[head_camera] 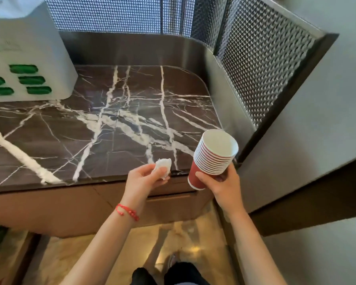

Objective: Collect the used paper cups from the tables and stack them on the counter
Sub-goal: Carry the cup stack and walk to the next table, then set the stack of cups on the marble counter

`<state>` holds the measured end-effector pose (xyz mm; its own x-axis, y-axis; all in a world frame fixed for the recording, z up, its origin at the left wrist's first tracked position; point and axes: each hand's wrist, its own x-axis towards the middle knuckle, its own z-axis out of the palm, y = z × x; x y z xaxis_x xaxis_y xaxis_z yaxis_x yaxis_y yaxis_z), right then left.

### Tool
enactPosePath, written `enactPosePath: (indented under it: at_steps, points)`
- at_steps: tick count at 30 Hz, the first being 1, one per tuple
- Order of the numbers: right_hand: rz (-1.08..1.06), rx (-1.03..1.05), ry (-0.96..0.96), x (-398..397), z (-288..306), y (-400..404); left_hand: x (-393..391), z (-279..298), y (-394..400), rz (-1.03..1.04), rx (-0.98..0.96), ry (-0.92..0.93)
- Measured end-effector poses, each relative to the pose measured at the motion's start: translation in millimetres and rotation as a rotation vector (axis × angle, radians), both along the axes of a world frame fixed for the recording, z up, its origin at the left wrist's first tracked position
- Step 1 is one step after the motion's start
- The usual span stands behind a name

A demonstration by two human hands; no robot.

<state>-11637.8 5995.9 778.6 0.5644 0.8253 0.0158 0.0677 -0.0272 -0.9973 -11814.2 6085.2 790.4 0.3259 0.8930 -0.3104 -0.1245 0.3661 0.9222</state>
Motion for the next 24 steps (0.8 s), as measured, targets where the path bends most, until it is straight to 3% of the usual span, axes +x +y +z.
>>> enactPosePath:
  at_steps: [10, 24]
  points:
    - [-0.016, -0.023, -0.117, 58, -19, 93, 59, -3, 82, 0.032, -0.054, 0.037]
    - [-0.254, -0.133, -0.102, 62, -40, 121, 88, -10, 139, -0.137, -0.082, 0.106]
